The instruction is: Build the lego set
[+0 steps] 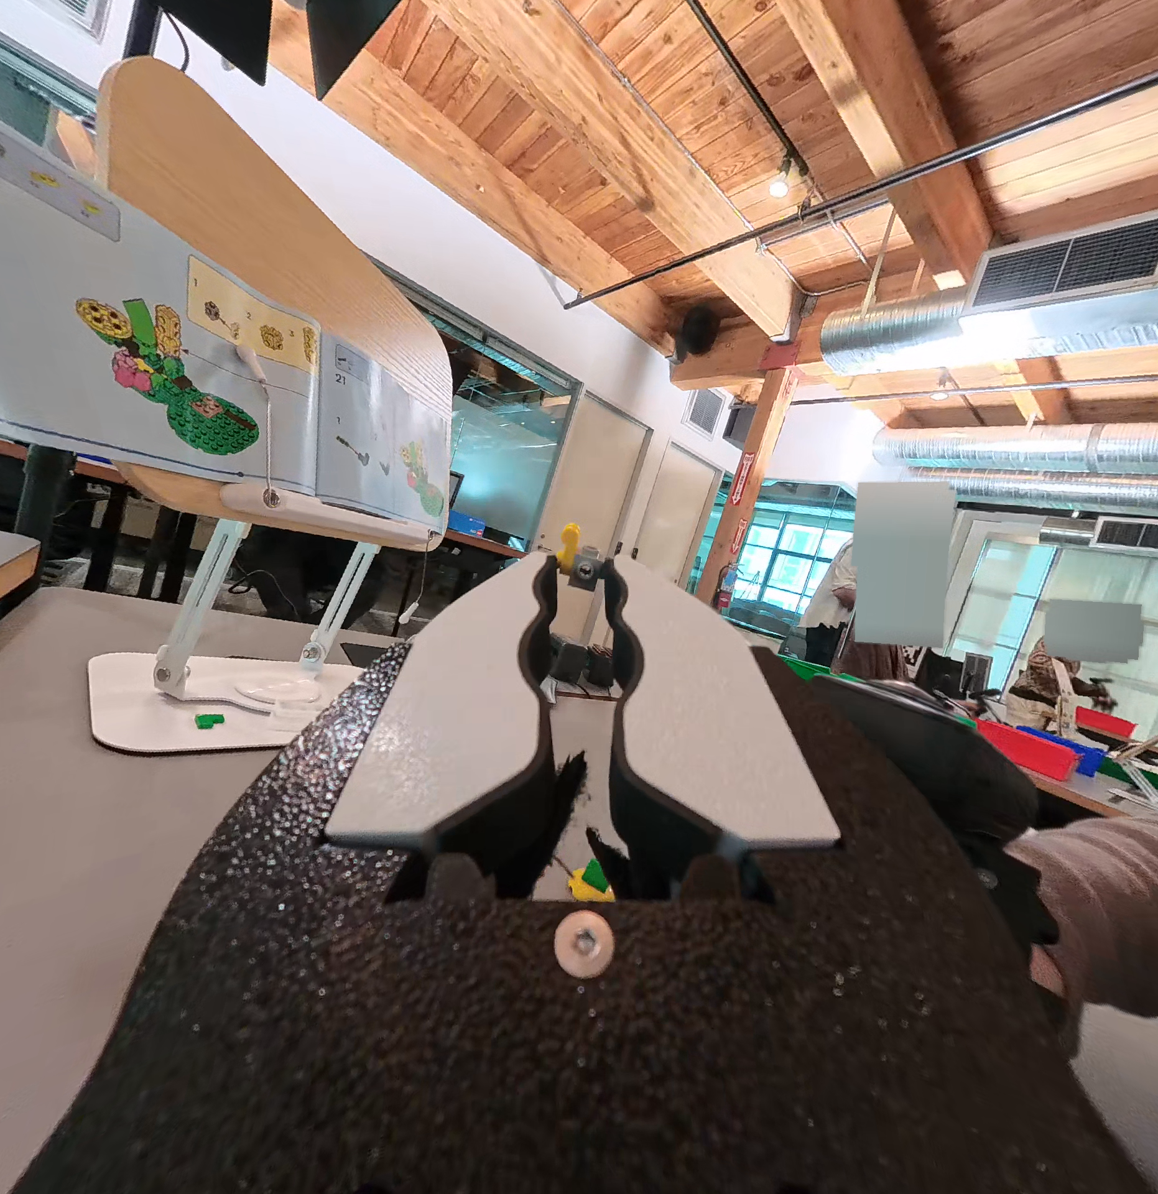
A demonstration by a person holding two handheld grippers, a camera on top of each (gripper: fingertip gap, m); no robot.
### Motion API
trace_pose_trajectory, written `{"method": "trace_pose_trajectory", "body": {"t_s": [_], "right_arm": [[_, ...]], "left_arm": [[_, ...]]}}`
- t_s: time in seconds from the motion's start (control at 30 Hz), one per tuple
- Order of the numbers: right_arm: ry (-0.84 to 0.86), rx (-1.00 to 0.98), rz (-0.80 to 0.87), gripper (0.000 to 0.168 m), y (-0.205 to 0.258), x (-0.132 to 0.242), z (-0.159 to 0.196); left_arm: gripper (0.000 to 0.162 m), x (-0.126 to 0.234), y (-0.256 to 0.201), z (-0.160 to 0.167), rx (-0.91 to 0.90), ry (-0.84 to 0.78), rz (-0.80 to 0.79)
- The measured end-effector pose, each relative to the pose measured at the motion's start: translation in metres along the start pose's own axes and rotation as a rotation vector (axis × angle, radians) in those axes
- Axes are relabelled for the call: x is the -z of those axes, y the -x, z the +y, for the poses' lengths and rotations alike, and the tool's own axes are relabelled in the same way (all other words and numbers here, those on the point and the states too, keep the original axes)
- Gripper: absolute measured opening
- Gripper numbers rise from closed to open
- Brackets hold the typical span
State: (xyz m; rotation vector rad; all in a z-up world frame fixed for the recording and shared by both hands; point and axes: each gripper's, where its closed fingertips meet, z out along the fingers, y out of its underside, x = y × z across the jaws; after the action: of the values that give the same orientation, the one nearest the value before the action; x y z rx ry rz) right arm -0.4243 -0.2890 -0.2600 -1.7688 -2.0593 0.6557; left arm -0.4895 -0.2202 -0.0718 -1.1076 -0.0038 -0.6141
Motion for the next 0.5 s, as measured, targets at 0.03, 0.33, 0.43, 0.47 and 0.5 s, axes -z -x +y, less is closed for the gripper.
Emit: {"method": "trace_pose_trajectory", "body": {"t_s": [0.03, 0.33, 0.43, 0.47, 0.5], "right_arm": [[0.003, -0.019, 0.005, 0.020, 0.0005, 0.0003, -0.0012], [0.105, -0.077, 0.044, 0.015, 0.0016, -0.0030, -0.0048], [0.126, -0.074, 0.050, 0.015, 0.0031, -0.0068, -0.0068], [0.127, -0.068, 0.054, 0.014, 0.0032, -0.0075, -0.0076], [0.127, -0.058, 0.059, 0.011, 0.0030, -0.0076, -0.0080]], "left_arm": [[0.014, -0.0006, -0.0010, 0.0001, 0.000, 0.000, 0.004], [0.014, 0.0007, -0.0008, -0.0046, -0.021, -0.008, -0.003], [0.014, 0.0031, 0.0007, -0.0086, -0.014, -0.026, -0.006], [0.014, 0.0037, 0.0012, -0.0094, -0.011, -0.029, -0.006], [0.014, 0.0043, 0.0019, -0.0097, -0.009, -0.032, -0.007]]}}
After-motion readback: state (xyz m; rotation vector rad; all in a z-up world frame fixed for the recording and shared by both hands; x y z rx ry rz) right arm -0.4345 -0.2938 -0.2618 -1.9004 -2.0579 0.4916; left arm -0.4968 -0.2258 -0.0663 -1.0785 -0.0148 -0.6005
